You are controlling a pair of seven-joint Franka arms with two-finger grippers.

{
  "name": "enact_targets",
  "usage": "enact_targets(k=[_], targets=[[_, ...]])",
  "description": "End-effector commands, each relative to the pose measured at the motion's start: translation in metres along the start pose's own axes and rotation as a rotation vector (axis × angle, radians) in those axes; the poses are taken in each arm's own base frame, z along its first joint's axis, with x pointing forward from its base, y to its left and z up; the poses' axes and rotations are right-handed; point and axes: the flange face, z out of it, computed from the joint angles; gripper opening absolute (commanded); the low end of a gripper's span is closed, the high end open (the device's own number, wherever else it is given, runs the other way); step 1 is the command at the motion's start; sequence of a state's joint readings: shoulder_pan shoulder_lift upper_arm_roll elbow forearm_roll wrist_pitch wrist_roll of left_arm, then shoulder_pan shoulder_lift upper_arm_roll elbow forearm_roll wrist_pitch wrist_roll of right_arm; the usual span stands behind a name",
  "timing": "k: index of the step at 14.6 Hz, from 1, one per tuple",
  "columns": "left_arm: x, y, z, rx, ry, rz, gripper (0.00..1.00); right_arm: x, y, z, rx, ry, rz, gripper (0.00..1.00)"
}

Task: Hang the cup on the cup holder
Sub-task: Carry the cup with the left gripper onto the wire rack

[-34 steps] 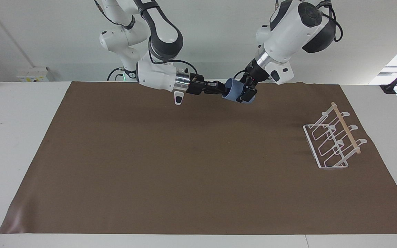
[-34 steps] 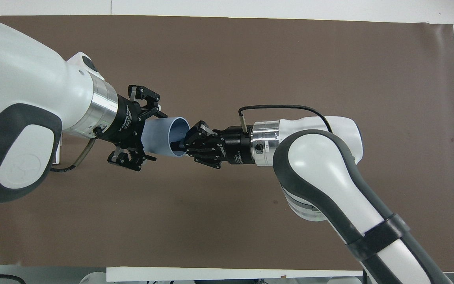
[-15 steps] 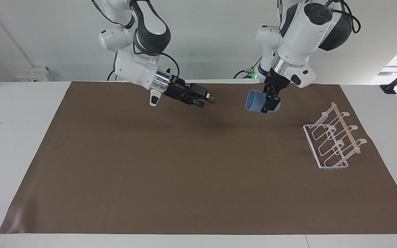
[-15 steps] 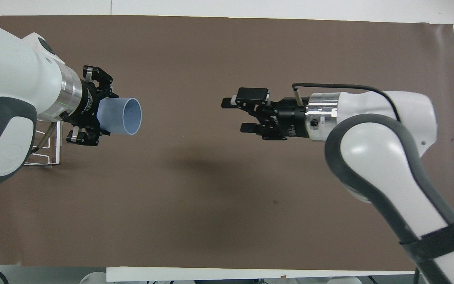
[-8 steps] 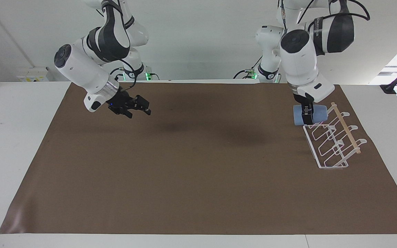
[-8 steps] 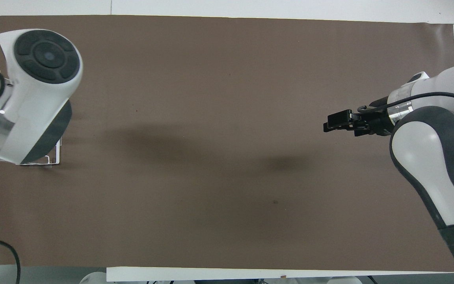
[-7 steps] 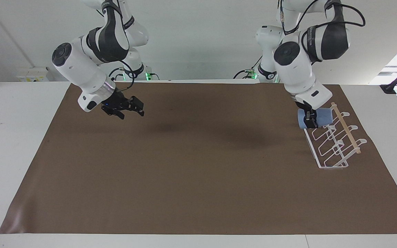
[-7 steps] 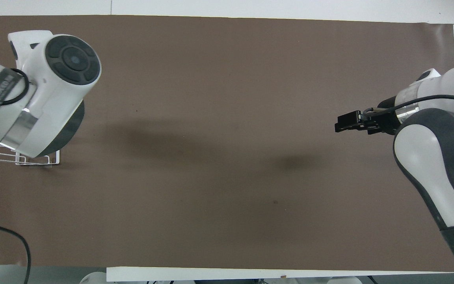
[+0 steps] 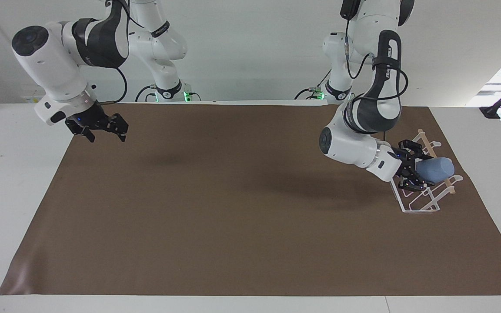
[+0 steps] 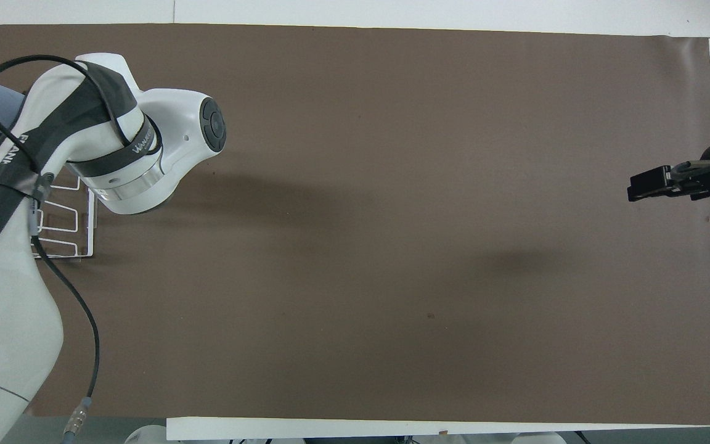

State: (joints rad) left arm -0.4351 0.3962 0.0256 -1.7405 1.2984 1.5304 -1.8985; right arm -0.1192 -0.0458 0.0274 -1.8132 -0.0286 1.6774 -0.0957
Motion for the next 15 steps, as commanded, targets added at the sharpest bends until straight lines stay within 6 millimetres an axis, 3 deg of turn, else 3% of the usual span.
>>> enact_targets(k=[1, 3, 6, 9, 11, 12, 15], targets=[[-0.004, 0.0, 0.015, 0.062, 0.106, -0.027, 0.0, 0.012, -0.002, -0.026, -0.025, -0.046, -0.034, 1.0], [-0.012, -0.008, 0.02, 0.087, 0.128, -0.032, 0.0, 0.008, 0.0, -0.053, -0.068, -0.039, -0.072, 1.0], [-0.031, -0.014, 0.039, 0.097, 0.171, -0.054, 0.0, 0.008, 0.002, -0.064, -0.077, -0.062, -0.071, 1.0], [-0.043, -0.01, 0.042, 0.094, 0.175, -0.062, 0.0, -0.004, -0.002, -0.088, -0.07, -0.087, -0.073, 1.0], [-0.051, -0.008, 0.043, 0.089, 0.176, -0.076, 0.0, -0.003, -0.011, -0.086, -0.071, -0.075, -0.089, 1.0], [-0.052, -0.007, 0.042, 0.08, 0.171, -0.086, 0.0, -0.003, -0.012, -0.072, -0.069, -0.076, -0.096, 1.0], [-0.062, -0.006, 0.041, 0.058, 0.157, -0.081, 0.0, -0.008, -0.012, -0.069, -0.065, -0.075, -0.098, 1.0]])
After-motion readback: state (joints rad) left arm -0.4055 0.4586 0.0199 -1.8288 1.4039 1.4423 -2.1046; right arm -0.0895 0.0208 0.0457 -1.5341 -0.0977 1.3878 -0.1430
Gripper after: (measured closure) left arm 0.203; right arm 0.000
